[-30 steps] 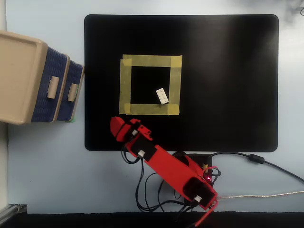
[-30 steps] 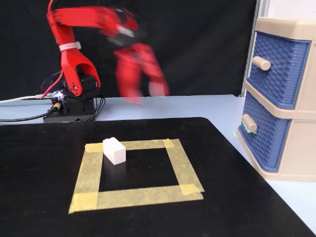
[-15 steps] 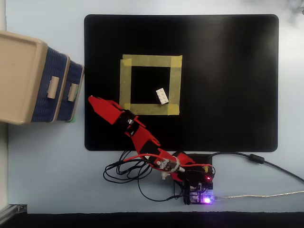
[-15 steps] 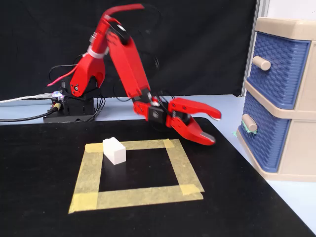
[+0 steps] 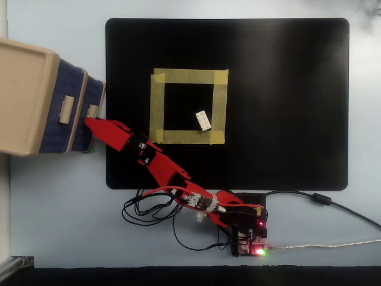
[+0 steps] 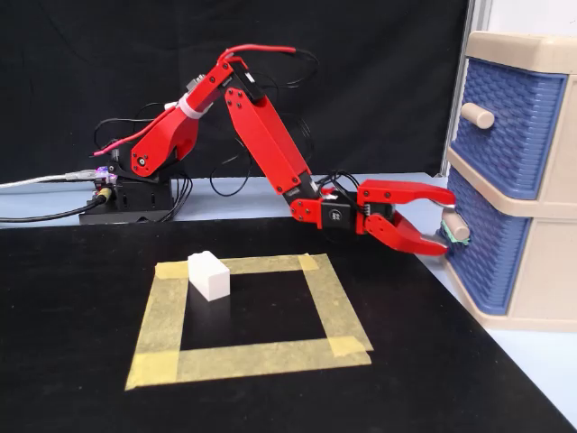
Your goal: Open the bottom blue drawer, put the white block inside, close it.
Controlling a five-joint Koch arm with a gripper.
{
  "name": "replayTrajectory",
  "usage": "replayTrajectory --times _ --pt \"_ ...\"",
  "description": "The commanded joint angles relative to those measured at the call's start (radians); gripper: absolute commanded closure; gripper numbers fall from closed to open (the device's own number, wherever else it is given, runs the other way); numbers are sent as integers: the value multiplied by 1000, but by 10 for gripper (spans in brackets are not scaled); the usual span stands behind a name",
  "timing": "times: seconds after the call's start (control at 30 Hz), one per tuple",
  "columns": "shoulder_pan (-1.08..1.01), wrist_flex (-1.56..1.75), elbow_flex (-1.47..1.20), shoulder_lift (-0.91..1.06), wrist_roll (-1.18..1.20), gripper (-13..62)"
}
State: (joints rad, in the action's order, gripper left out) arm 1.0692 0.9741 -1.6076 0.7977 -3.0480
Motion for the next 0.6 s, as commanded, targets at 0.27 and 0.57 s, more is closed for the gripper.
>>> replayTrajectory --times 0.27,0.57 --pt "11 -253 63 29 29 344" --pt "-64 -227 -397 288 25 574"
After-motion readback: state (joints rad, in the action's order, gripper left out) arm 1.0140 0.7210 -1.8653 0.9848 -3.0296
